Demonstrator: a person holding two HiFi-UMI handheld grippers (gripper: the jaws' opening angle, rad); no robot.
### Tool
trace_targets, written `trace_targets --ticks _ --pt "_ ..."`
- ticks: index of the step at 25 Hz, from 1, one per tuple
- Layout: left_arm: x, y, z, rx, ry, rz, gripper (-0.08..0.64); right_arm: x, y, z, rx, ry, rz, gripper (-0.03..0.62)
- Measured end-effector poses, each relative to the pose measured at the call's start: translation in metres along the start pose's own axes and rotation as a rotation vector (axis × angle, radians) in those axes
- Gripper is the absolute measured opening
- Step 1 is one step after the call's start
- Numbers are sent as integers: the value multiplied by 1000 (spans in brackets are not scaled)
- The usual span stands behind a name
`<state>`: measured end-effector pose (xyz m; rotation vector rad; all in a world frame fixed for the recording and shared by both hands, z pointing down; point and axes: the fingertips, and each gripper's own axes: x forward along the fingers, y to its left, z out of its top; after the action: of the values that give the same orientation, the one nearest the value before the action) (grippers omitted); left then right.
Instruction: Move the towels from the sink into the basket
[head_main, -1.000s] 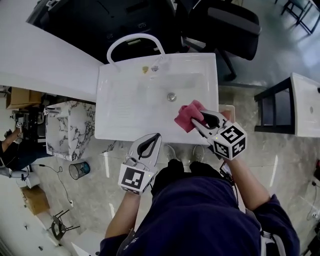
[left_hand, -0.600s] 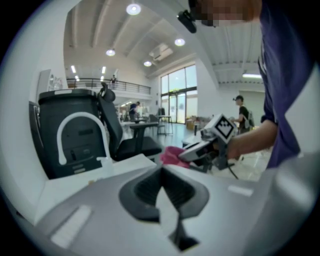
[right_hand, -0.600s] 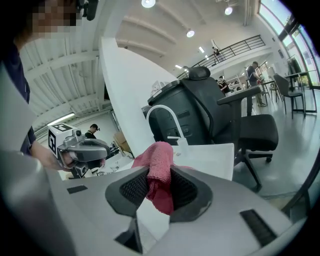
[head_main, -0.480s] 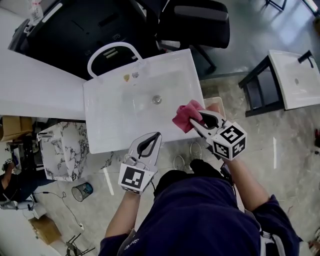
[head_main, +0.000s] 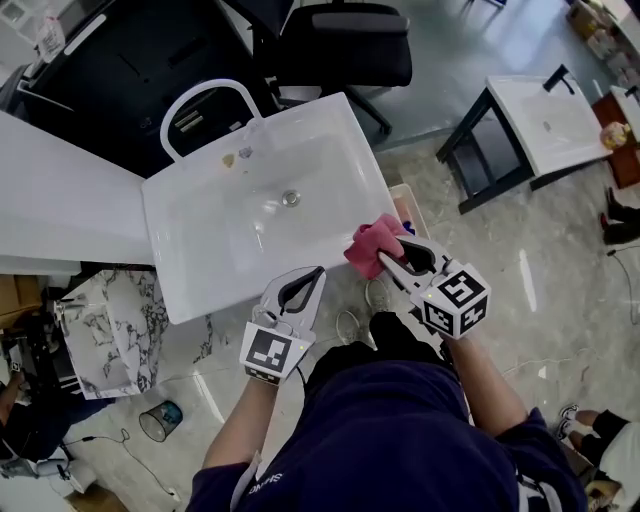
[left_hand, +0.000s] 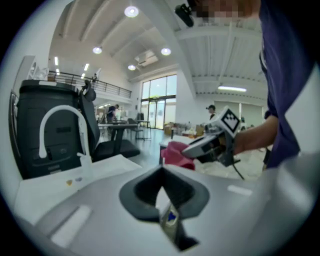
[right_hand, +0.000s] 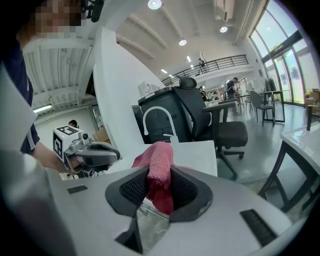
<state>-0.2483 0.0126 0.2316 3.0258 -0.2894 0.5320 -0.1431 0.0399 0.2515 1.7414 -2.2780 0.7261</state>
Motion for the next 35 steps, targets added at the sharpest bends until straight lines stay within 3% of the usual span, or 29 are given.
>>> trace_targets --ticks 9,16,22,35 --pt "17 -39 10 32 -45 -138 3 -65 -15 -17 40 -20 -173 110" --pt "41 -72 24 51 -64 -206 3 -106 -33 -26 67 -46 -242 110" --pt "68 -112 31 84 -25 -254 3 -157 -66 -48 124 -76 -303 110" --pt "163 -224 67 132 25 -222 3 -273 -160 -82 170 -124 -257 110"
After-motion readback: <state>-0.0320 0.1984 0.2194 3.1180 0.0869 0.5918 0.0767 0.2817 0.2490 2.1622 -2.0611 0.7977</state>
